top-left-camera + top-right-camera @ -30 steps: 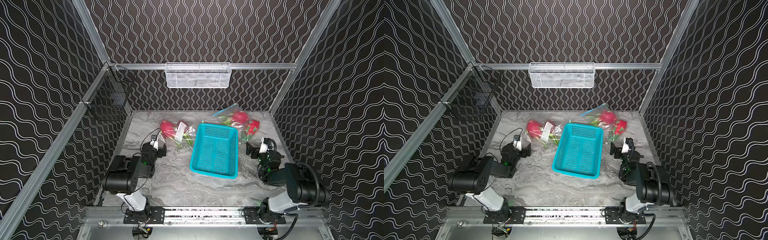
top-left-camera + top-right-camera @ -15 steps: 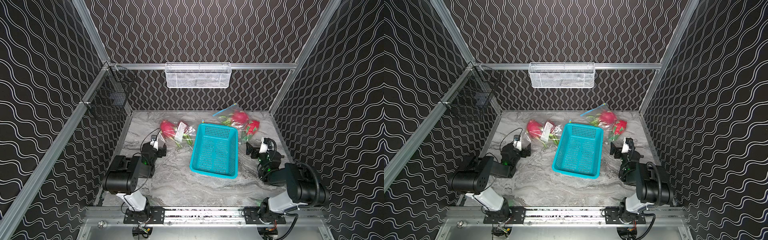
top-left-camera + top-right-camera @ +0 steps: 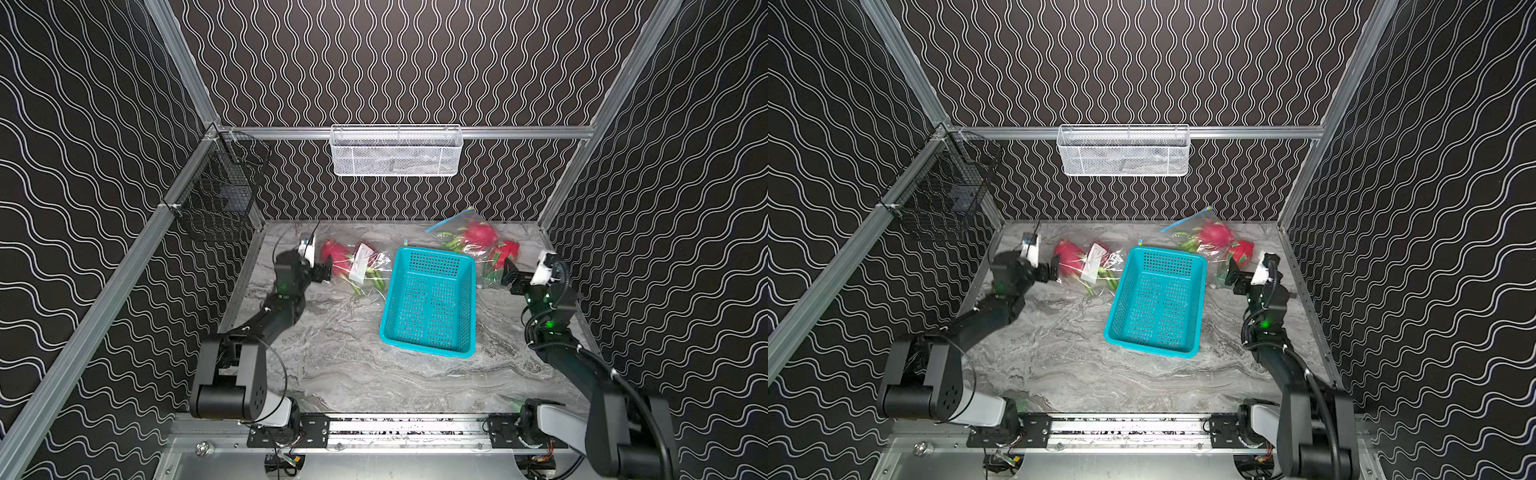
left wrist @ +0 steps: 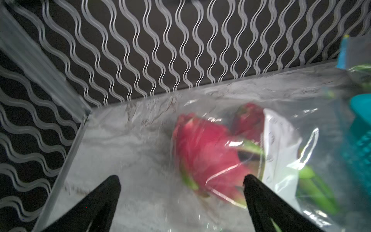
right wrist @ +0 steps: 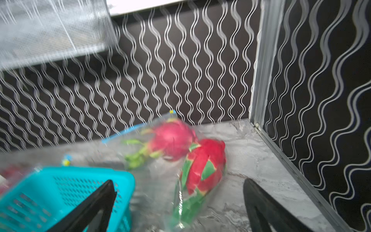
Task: Open the zip-top bag and take out the dragon fruit
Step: Pick up the zipper food storage bag at the center of the board.
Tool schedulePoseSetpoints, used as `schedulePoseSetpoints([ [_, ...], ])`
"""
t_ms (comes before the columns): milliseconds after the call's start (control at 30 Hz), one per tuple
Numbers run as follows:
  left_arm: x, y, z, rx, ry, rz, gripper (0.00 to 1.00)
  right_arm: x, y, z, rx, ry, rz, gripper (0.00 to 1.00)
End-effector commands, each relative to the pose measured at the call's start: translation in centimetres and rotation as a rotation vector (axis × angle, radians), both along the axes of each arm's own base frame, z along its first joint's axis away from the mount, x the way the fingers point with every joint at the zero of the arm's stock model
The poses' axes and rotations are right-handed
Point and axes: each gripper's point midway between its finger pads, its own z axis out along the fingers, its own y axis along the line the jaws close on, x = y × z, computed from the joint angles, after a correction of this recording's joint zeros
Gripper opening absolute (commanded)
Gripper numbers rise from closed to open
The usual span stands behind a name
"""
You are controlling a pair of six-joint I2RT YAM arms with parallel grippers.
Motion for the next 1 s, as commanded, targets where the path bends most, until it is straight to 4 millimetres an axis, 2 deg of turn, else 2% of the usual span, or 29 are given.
schedulePoseSetpoints([
  [0, -4.6, -3.5, -3.9, 0.02, 0.344, -0.26, 0.99, -0.7, 0.9, -0.2, 0.332, 0.076, 0.034, 0.99],
  [33, -4.8, -4.2, -3.6, 0.019, 0.367, -0.297, 0.99, -0.6, 1.5, -0.1, 0.366, 0.102, 0.068, 1.0],
  [133, -4.4, -6.2, -3.4, 0.04, 0.422, -0.358, 0.99, 0.4, 5.1, 0.2, 0.37, 0.188, 0.264, 0.99],
  [233, -2.9, -8.6, -3.9, 0.113, 0.449, -0.395, 0.99, 1.1, 8.6, -0.2, 0.281, 0.318, 0.319, 1.0],
  [300, -1.7, -10.6, -4.3, 0.173, 0.457, -0.43, 0.99, 0.6, 11.2, 0.1, 0.183, 0.333, 0.336, 0.99],
  [400, 0.7, -13.0, -4.6, 0.224, 0.462, -0.458, 0.99, -0.2, 13.6, 0.4, 0.138, 0.356, 0.382, 1.0],
  [600, 4.8, -16.4, -6.8, 0.341, 0.48, -0.519, 0.99, -2.2, 15.8, 0.2, 0.121, 0.387, 0.442, 1.0],
  [800, 5.6, -18.2, -9.3, 0.332, 0.555, -0.599, 0.94, -3.5, 17.2, -0.7, 0.086, 0.455, 0.469, 0.99],
  [867, 5.8, -18.5, -9.9, 0.335, 0.56, -0.606, 0.89, -3.6, 17.5, -0.9, 0.076, 0.469, 0.476, 0.99],
  [967, 5.8, -18.7, -10.8, 0.34, 0.57, -0.63, 0.74, -3.7, 18.0, -0.8, 0.071, 0.473, 0.488, 0.99],
])
